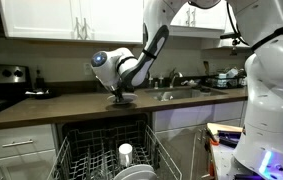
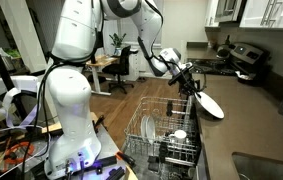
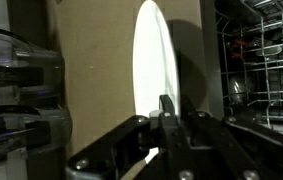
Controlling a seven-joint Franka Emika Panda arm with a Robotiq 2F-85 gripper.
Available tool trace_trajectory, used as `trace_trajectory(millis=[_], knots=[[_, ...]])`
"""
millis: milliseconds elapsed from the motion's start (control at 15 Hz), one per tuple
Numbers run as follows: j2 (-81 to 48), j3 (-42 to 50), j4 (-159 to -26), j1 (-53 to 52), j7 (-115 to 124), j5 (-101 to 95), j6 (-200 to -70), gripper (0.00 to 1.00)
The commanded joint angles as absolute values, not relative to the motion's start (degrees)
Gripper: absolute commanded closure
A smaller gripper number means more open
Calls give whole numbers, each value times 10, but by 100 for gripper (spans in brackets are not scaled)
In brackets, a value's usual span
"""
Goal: Place the white plate on the countertop
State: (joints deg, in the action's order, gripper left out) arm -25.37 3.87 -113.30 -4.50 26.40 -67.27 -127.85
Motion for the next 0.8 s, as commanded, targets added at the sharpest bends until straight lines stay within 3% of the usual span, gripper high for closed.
trace_trajectory(millis=[0,733], knots=[[-299,43,-1074,-40,288,-715,-1281,94],[-401,40,-965,-5,272,-689,-1318,90]])
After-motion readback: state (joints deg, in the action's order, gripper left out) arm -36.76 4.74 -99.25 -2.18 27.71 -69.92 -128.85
